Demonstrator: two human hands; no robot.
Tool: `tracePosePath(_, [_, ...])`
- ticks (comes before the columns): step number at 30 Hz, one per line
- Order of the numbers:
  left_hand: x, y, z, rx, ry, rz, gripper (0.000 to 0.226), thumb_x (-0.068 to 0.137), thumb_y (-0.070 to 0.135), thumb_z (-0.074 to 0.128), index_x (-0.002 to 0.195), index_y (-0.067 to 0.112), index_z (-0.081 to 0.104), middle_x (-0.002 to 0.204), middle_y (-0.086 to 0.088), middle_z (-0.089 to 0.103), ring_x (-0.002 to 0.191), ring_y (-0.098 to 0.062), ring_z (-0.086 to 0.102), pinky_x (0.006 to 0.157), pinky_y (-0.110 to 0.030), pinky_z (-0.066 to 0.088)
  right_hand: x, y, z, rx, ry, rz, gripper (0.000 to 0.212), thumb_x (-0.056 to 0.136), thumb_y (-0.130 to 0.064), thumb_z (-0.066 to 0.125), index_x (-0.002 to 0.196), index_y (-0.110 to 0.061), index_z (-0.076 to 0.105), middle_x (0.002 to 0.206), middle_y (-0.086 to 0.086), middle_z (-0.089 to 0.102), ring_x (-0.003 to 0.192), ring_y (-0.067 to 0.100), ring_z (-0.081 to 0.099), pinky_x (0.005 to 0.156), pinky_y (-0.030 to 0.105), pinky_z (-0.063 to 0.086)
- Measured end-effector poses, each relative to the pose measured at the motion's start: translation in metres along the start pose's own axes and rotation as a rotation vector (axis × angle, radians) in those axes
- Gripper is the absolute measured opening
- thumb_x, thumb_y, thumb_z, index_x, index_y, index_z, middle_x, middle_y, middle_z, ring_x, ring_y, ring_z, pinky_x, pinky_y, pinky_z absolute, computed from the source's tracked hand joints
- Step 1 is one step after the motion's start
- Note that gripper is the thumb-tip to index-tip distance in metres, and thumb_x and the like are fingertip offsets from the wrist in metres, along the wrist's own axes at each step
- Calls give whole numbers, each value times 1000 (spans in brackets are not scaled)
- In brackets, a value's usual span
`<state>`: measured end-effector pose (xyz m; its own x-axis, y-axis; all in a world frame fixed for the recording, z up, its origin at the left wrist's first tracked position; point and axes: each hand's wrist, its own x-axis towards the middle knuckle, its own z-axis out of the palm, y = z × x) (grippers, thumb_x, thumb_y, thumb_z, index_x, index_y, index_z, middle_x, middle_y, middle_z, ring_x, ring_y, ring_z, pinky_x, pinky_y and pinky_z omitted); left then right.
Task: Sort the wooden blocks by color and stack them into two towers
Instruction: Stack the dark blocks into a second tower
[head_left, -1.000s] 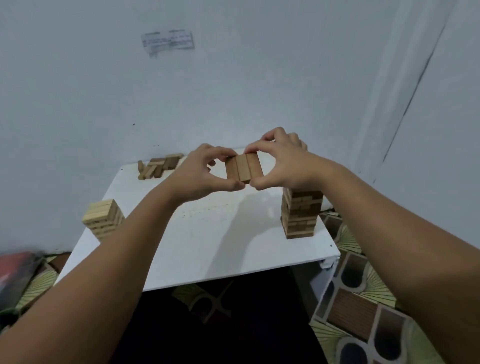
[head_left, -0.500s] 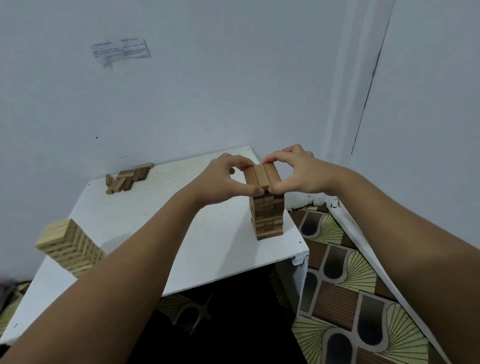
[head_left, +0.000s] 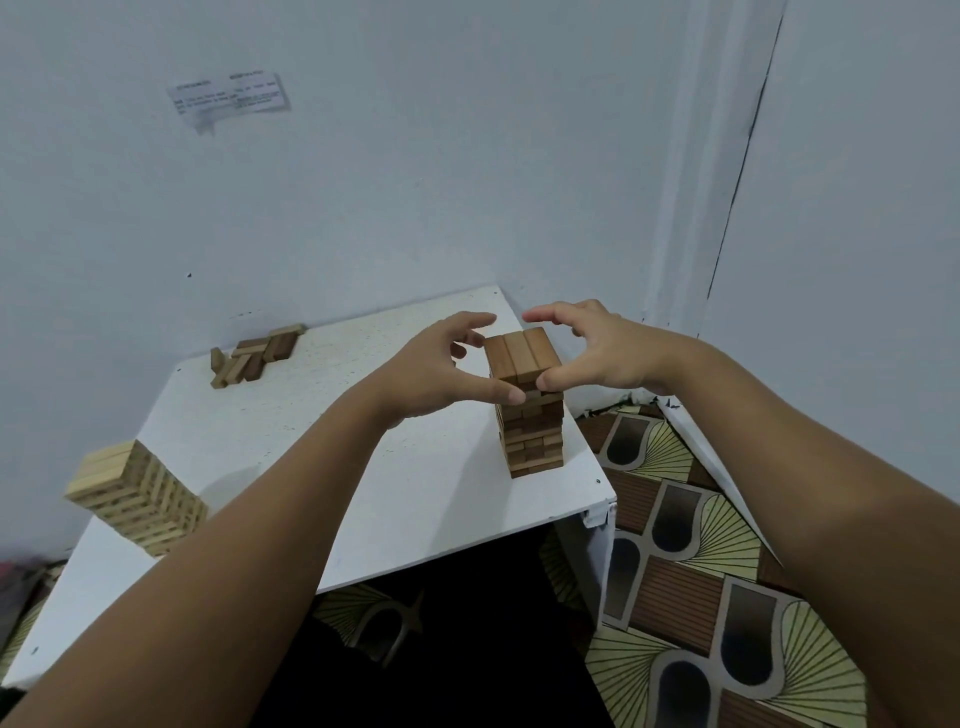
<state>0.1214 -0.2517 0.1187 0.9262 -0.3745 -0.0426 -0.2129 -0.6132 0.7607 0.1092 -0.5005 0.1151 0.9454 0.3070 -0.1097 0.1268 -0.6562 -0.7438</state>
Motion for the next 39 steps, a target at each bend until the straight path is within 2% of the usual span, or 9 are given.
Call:
tracePosePath(11, [-3,-8,4,-83,9,-26,64,66,42,97,123,40,68,129,11,63,122,-12,54,105,-43,49,4,10,-2,86,-36,-1,86,65,-54,79,143,-43,47,153,-3,34,144,23,31,107,42,32])
tracePosePath(18, [-6,-6,5,-122,-2,-46,82,56,50,94,132,39,64,134,8,62,125,-16,54,108,-48,49,6,12,-1,123,-52,-16,88,65,-53,80,145,-42,45,154,-5,37,145,22,32,105,41,33])
tracePosePath(21, [-11,-2,7,-144,-6,-85,105,61,63,86,153,37,44,148,7,52,136,-15,47,115,-44,43,2,15,3,221,-37,-5,99,70,-61,74,157,-41,31,161,-3,30,148,20,27,112,42,28])
tracePosePath(26, [-21,8,37,-747,275,-154,104,82,88,38,163,23,29,168,1,32,154,-15,29,128,-47,21,-4,12,34,714,309,-11,80,89,-69,36,158,-29,35,162,-9,37,147,8,33,126,42,16])
tracePosePath(31, [-23,27,80,-971,336,-272,119,79,99,24,165,18,17,172,-2,18,160,-21,14,130,-45,12,-5,4,73,899,306,31,73,104,-68,20,163,-26,25,166,-13,30,153,6,24,129,42,14])
tracePosePath(33, [-24,31,86,-986,329,-303,133,66,107,27,163,17,20,169,-10,21,157,-30,21,124,-46,27,-5,2,78,933,292,31,74,104,-69,17,163,-25,26,166,-11,32,153,7,26,128,37,17])
tracePosePath(35, [-25,35,87,-952,331,-312,129,66,107,24,162,21,33,163,-7,42,147,-25,45,97,-35,48,-5,-1,78,962,286,17,69,105,-65,17,159,-26,35,160,-9,43,147,6,37,118,26,29])
tracePosePath(37, [-27,41,88,-914,319,-294,115,76,102,17,154,24,47,144,0,63,123,-13,66,75,-26,51,-6,-4,79,974,266,10,52,107,-61,18,136,-37,55,133,-17,65,122,-6,59,96,14,45])
tracePosePath(39, [-28,46,90,-891,312,-249,97,87,92,10,132,28,67,120,4,76,99,-5,75,70,-22,52,-9,-9,80,997,240,19,43,109,-57,19,112,-42,59,103,-23,75,95,-11,68,71,8,52])
